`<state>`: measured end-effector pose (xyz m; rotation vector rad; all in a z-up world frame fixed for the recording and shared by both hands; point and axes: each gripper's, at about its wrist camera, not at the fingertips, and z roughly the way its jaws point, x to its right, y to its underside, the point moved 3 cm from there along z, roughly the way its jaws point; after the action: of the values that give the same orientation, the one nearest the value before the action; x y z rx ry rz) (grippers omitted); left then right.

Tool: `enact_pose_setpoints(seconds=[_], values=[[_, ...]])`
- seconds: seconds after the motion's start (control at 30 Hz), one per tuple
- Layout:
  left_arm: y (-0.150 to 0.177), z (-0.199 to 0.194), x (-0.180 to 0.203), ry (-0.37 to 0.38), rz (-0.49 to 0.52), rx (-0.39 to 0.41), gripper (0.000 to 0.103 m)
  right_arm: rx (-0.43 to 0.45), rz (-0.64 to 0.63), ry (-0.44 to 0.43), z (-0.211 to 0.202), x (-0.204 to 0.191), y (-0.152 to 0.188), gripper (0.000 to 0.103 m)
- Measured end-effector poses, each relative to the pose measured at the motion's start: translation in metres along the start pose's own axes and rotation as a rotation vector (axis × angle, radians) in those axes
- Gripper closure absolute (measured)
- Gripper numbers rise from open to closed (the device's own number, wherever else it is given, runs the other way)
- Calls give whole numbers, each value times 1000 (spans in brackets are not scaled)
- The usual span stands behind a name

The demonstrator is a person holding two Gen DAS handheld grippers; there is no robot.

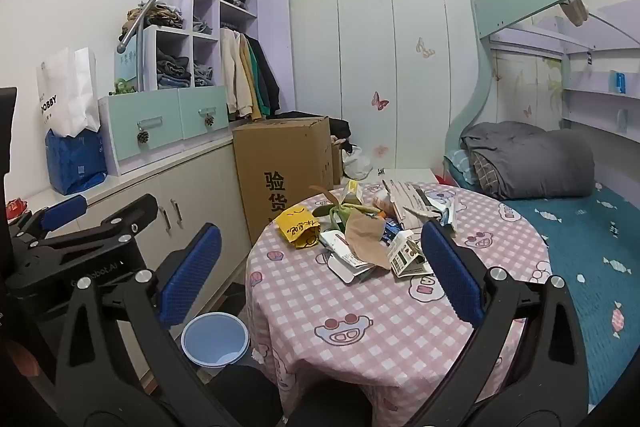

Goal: Collect trash

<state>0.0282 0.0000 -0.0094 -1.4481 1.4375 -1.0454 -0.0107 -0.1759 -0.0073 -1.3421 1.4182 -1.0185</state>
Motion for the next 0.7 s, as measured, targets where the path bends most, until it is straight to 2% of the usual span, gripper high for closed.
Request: enact_pose_setpoints(seconds=[0.7], values=[[0,-1,0,1,-2,-6,4,-10,2,0,4,0,4,6]])
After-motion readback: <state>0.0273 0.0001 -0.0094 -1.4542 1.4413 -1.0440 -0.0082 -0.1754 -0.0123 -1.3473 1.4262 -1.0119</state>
